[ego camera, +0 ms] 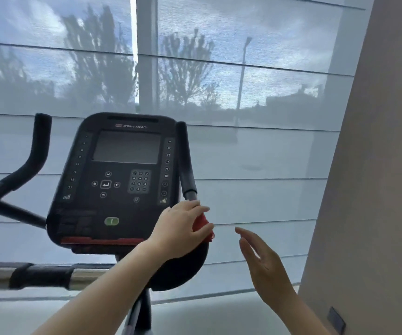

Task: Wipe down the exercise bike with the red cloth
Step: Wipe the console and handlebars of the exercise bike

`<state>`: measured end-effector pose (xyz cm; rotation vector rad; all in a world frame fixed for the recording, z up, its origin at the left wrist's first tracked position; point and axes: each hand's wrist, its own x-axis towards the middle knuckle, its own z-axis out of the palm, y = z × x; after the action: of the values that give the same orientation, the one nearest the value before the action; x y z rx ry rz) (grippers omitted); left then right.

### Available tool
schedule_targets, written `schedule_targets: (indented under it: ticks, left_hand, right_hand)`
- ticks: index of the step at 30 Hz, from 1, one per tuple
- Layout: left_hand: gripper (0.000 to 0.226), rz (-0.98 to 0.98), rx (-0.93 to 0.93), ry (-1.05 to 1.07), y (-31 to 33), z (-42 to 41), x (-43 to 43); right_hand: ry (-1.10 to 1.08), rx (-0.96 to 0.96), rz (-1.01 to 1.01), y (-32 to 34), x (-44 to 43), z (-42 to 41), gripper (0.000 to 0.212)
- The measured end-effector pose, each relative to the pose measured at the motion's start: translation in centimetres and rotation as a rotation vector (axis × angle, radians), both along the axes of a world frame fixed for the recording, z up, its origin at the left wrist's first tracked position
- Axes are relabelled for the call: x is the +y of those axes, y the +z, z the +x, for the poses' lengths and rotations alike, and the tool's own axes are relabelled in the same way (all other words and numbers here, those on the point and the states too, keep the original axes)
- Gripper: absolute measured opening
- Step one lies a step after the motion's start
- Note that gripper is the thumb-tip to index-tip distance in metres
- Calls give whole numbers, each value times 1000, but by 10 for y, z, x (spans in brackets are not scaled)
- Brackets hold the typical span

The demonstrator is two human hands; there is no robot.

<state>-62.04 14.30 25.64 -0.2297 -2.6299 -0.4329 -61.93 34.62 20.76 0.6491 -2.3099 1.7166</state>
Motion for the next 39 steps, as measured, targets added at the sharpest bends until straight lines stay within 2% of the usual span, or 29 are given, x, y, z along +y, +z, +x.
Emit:
schedule_targets:
  ticks: [2,6,10,14,18,21,24,30,39]
  left_hand:
    - [45,-22,66,66,-7,2,7]
    - [48,52,124,109,-14,3,13]
    - [63,52,48,98,-15,2,10]
    - [60,118,28,87,-14,-11,0]
    - [38,314,85,39,-7,-30,-14]
    - [23,460,50,-10,10,-48,-37]
    - [15,519,64,-5,30,-71,-67]
    - [10,669,107,8,64,-118,-113]
    - [15,1115,122,-134,78,-178,-120]
  right_hand:
    - [-8,-10,-32,-6,13,4,47]
    - [-9,-18,-56,-17,29,4,28]
    - [1,-27,-84,-22,30,0,28]
    - [10,-5,-71,-18,23,-16,28]
    - [0,44,-49,-2,7,-48,28]
    - [1,115,-35,27,-19,-84,28]
    - [-3,211,13,64,-51,-124,28]
    - [-8,304,67,133,-108,-197,30]
    - [46,333,41,184,-153,-262,33]
